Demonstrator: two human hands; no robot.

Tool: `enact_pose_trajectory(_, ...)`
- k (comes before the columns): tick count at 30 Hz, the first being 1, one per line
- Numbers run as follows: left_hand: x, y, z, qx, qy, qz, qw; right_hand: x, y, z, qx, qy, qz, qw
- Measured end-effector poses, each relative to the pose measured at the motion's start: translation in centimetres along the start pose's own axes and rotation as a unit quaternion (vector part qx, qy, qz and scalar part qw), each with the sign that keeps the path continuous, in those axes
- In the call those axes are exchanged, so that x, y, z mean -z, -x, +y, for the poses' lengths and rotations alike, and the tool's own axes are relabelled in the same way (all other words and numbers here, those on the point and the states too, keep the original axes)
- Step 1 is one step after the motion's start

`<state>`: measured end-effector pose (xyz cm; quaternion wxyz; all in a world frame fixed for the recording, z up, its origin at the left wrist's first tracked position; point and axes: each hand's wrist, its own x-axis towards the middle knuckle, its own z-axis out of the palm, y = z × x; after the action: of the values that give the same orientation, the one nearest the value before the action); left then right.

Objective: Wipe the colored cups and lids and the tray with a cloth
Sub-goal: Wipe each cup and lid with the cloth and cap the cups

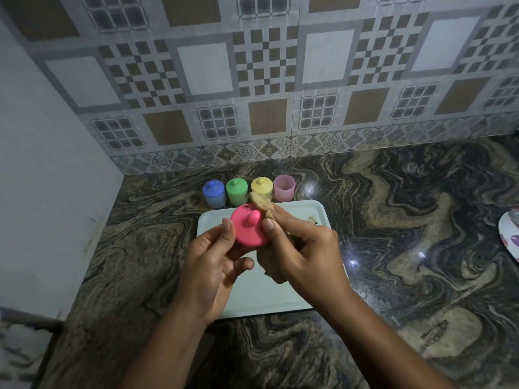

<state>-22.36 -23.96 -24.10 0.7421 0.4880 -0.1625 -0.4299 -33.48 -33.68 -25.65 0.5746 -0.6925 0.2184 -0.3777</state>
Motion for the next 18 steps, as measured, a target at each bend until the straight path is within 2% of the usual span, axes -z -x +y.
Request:
enact_pose_trajectory(3,-0.14,0.08,-0.03,-0.016,-0.006,0.000,1.000,0.23,-0.17,-0.34,-0.033,0.011,0.003,0.999)
enact_pose_trajectory(6,-0.29,0.23,-0.43,-0.055,-0.054,-0.036,0.996,0.22,0.09,-0.76,-0.054,-0.037,-0.052,0.996)
enact_pose_trajectory(7,-0.25,0.26,-0.53,-0.057,-0.063,-0.035,0.996,0.20,0.22,-0.71,-0.045,-0.023,-0.059,0.997)
enact_pose_trajectory(10,-0.28,0.36,-0.07,-0.054,-0.053,-0.019,0.997,0.14,0.28,-0.64,-0.015,0.015,-0.047,0.999)
enact_pose_trajectory(18,-0.83,0.17,-0.14,-0.037,-0.003,0.034,0.999,-0.19,0.36,-0.33,-0.039,-0.026,-0.032,0.998)
